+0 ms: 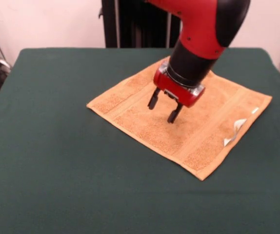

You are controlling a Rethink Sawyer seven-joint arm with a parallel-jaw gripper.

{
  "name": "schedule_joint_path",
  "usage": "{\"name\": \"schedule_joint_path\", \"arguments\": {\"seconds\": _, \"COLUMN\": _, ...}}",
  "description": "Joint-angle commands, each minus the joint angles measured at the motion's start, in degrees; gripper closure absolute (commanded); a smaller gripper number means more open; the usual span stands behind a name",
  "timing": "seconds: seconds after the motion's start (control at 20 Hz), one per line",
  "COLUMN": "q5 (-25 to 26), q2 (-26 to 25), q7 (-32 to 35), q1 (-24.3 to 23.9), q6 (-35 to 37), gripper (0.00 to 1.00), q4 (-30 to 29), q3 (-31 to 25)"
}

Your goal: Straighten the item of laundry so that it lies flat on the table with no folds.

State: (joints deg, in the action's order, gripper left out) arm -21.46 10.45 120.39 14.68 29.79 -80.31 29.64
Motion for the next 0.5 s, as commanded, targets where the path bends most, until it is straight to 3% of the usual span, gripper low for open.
{"name": "schedule_joint_path", "arguments": {"seconds": 0.05, "q5": 0.94, "q2": 3.26, "q7": 3.73, "q1": -4.82, "q6": 13.32, "gripper": 0.0, "q4": -0.89, "q3": -7.6}}
{"name": "schedule_joint_path", "arguments": {"seconds": 0.5, "q5": 0.42, "q2": 0.32, "q7": 5.06, "q1": -5.12, "q6": 8.12, "gripper": 0.0, "q4": -0.89, "q3": -10.44}}
